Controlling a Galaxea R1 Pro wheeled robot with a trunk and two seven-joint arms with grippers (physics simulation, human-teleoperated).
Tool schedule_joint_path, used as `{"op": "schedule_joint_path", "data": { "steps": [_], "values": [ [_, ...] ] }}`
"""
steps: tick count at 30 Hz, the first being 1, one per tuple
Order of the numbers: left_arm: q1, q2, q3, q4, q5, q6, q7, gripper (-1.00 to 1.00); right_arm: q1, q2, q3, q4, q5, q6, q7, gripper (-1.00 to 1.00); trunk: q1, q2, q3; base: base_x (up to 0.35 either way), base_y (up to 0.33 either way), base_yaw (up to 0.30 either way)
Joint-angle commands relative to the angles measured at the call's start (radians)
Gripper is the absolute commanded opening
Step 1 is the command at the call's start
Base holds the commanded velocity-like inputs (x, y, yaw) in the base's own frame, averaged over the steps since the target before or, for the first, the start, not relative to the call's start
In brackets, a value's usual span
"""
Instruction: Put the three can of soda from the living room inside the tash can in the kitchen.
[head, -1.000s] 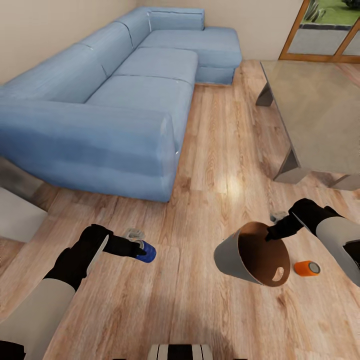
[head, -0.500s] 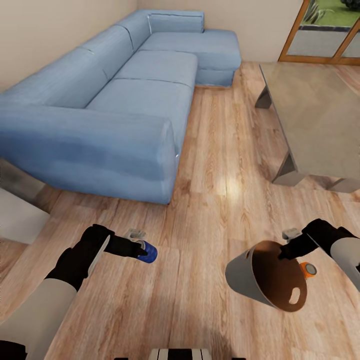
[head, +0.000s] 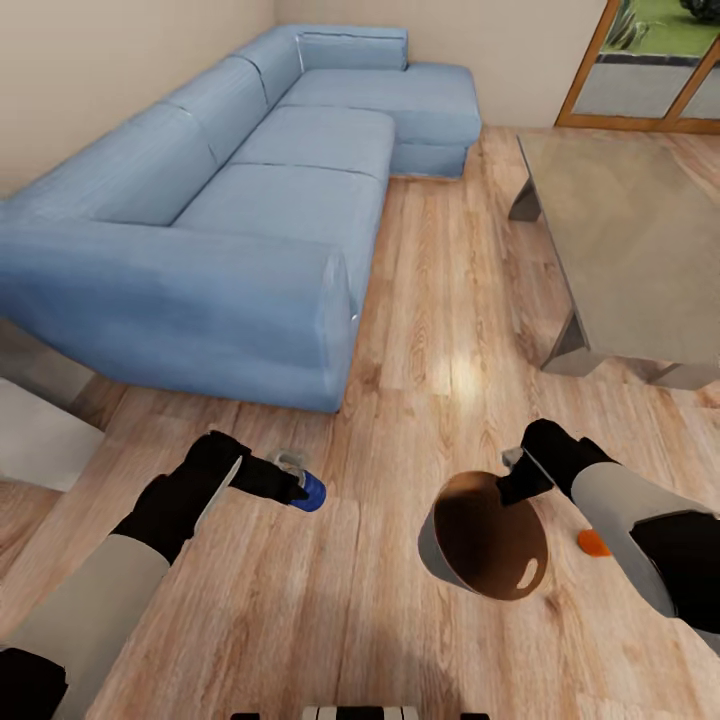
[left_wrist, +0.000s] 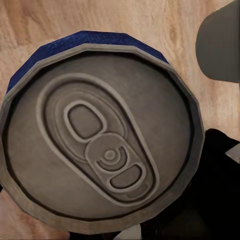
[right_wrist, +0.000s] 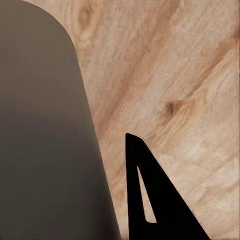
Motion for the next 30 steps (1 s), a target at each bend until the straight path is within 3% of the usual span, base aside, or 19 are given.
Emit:
{"op": "schedule_joint_path", "data": {
  "steps": [1, 3, 5, 10, 13, 16, 20, 24, 30],
  "values": [
    [-0.004, -0.001, -0.020, -0.005, -0.004, 0.000, 0.000, -1.00, -0.001, 0.006, -0.013, -0.011, -0.023, 0.025, -0.004, -1.00, -0.004, 0.007, 0.003, 0.000, 0.000, 0.000],
    [-0.011, -0.004, -0.072, -0.036, -0.004, 0.000, 0.000, -1.00, -0.001, 0.021, -0.018, -0.036, -0.023, 0.071, -0.017, -1.00, -0.012, 0.021, 0.010, 0.000, 0.000, 0.000],
    [-0.014, -0.006, -0.102, -0.066, -0.004, 0.000, -0.001, -1.00, -0.002, 0.028, -0.027, -0.046, -0.024, 0.094, -0.027, -1.00, -0.019, 0.035, 0.016, 0.000, 0.000, 0.000],
    [-0.017, -0.008, -0.186, -0.162, -0.006, 0.000, -0.003, -1.00, -0.004, 0.039, -0.133, -0.054, -0.024, 0.131, -0.095, -1.00, -0.038, 0.070, 0.031, 0.000, 0.000, 0.000],
    [-0.017, -0.008, -0.240, -0.230, -0.005, 0.000, -0.005, -1.00, -0.005, 0.053, -0.232, -0.055, -0.026, 0.150, -0.179, -1.00, -0.050, 0.091, 0.041, 0.000, 0.000, 0.000],
    [-0.019, -0.009, -0.280, -0.314, -0.005, 0.000, -0.007, -1.00, -0.006, 0.065, -0.278, -0.053, -0.026, 0.152, -0.207, -1.00, -0.061, 0.112, 0.050, 0.000, 0.000, 0.000],
    [-0.031, -0.010, -0.296, -0.393, -0.003, 0.000, -0.018, -1.00, -0.007, 0.086, -0.303, -0.048, -0.026, 0.152, -0.224, -1.00, -0.077, 0.140, 0.063, 0.000, 0.000, 0.000],
    [-0.092, -0.009, -0.296, -0.411, 0.002, 0.000, -0.089, -1.00, -0.007, 0.105, -0.307, -0.033, -0.026, 0.152, -0.229, -1.00, -0.081, 0.147, 0.066, 0.000, 0.000, 0.000],
    [-0.197, -0.017, -0.290, -0.416, 0.003, 0.000, -0.224, -1.00, -0.007, 0.178, -0.308, -0.005, -0.026, 0.152, -0.300, -1.00, -0.081, 0.147, 0.066, 0.000, 0.000, 0.000]
  ]
}}
